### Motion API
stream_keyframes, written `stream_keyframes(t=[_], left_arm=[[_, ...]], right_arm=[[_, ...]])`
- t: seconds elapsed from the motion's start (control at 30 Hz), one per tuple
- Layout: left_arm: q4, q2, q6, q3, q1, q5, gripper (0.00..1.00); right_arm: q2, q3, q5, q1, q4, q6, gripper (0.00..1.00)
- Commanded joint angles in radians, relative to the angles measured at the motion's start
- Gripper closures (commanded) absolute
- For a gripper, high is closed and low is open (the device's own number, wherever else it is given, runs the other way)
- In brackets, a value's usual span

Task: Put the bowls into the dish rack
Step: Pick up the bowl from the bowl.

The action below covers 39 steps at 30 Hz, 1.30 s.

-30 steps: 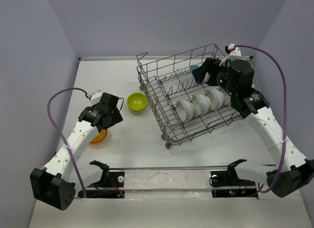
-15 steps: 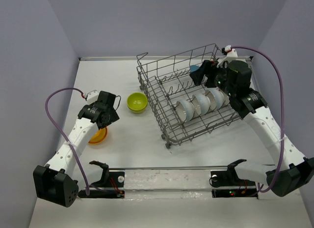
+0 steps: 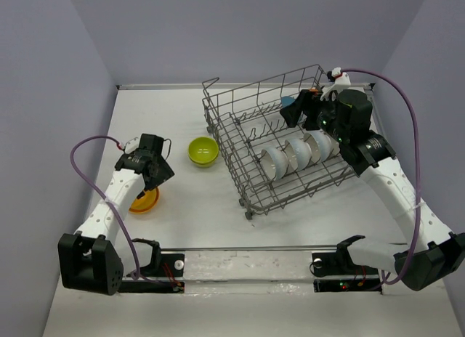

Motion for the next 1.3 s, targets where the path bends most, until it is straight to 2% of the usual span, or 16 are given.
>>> stream_keyframes(t=[0.0, 0.4, 0.63, 0.77, 1.17, 1.27], left_arm=[[0.041, 0.013, 0.015, -0.026, 0.047, 0.054, 0.09], [0.098, 0.07, 0.021, -0.046, 0.094, 0.085, 0.11], [0.132, 0.112, 0.015, -0.057, 0.111, 0.134, 0.17], [0.129, 0.129, 0.017, -0.043, 0.111, 0.146, 0.25], [0.132, 0.138, 0.029, -0.027, 0.117, 0.153, 0.69], [0.132, 0.139, 0.032, -0.02, 0.119, 0.153, 0.75]], right_arm=[[-0.01, -0.007, -0.019, 0.002, 0.063, 0.002, 0.08], [-0.016, -0.013, -0.029, 0.002, 0.063, -0.002, 0.08], [-0.012, -0.016, -0.032, 0.002, 0.065, -0.006, 0.08], [-0.01, -0.016, -0.032, 0.002, 0.063, -0.007, 0.08], [0.002, -0.013, -0.046, 0.002, 0.068, -0.009, 0.08], [0.004, -0.012, -0.046, 0.002, 0.068, -0.007, 0.08]])
